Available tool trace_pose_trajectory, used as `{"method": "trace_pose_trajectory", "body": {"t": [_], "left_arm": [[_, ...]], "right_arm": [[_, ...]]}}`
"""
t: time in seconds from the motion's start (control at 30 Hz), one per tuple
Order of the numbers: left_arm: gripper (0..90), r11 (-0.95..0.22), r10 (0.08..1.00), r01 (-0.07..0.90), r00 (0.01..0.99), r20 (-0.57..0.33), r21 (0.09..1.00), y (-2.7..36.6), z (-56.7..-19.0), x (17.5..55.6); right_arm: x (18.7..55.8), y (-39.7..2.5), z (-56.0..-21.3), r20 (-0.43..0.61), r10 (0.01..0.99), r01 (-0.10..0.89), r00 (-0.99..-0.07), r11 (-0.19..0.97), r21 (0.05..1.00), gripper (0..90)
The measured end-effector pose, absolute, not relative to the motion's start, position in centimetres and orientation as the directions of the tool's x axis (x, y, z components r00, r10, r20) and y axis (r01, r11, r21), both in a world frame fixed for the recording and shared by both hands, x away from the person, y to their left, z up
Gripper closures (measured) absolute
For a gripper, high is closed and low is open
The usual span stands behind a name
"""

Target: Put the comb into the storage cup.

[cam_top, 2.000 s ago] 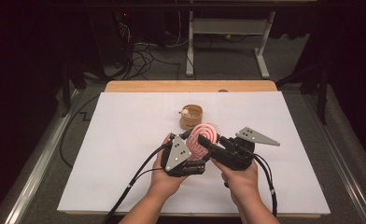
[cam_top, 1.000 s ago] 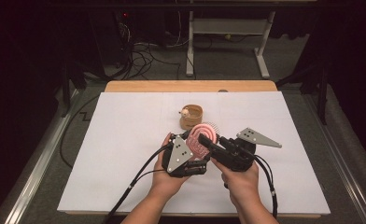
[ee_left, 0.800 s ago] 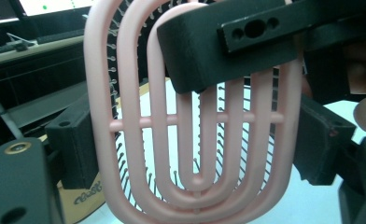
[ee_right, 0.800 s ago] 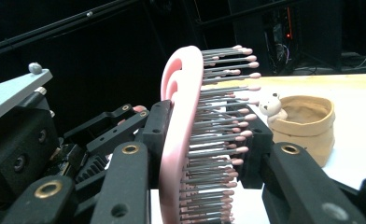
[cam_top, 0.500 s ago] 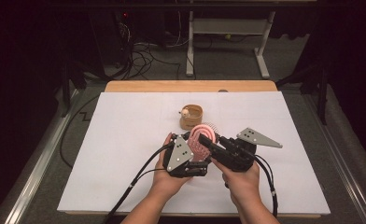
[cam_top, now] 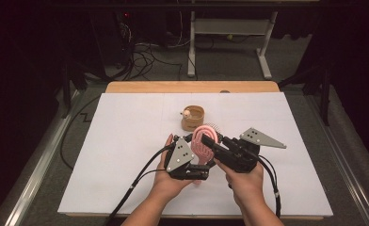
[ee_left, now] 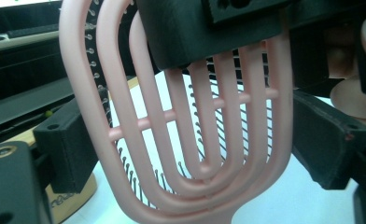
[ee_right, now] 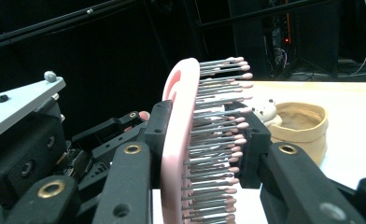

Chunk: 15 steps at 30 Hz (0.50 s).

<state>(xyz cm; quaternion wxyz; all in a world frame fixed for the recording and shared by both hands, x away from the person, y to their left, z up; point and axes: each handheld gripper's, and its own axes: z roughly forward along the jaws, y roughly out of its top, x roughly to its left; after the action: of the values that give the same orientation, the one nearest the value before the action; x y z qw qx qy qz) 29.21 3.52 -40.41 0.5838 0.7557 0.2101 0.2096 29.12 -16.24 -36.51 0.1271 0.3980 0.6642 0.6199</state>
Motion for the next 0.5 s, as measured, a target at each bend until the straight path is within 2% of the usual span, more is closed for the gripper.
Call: {"method": "trace_pose_trajectory", "body": {"t": [0.37,0.5], "left_arm": [[8.0,-0.212,0.539,0.093,0.841,0.037,0.973,3.9,-40.9,29.3],[3.7,-0.209,0.542,0.109,0.84,0.022,0.972,4.0,-41.0,29.5]], "right_arm": [[29.1,-17.0,-36.2,0.313,0.698,0.357,-0.644,-0.087,0.93,66.0],[29.1,-17.3,-36.1,0.309,0.704,0.351,-0.639,-0.09,0.932,66.0]]}}
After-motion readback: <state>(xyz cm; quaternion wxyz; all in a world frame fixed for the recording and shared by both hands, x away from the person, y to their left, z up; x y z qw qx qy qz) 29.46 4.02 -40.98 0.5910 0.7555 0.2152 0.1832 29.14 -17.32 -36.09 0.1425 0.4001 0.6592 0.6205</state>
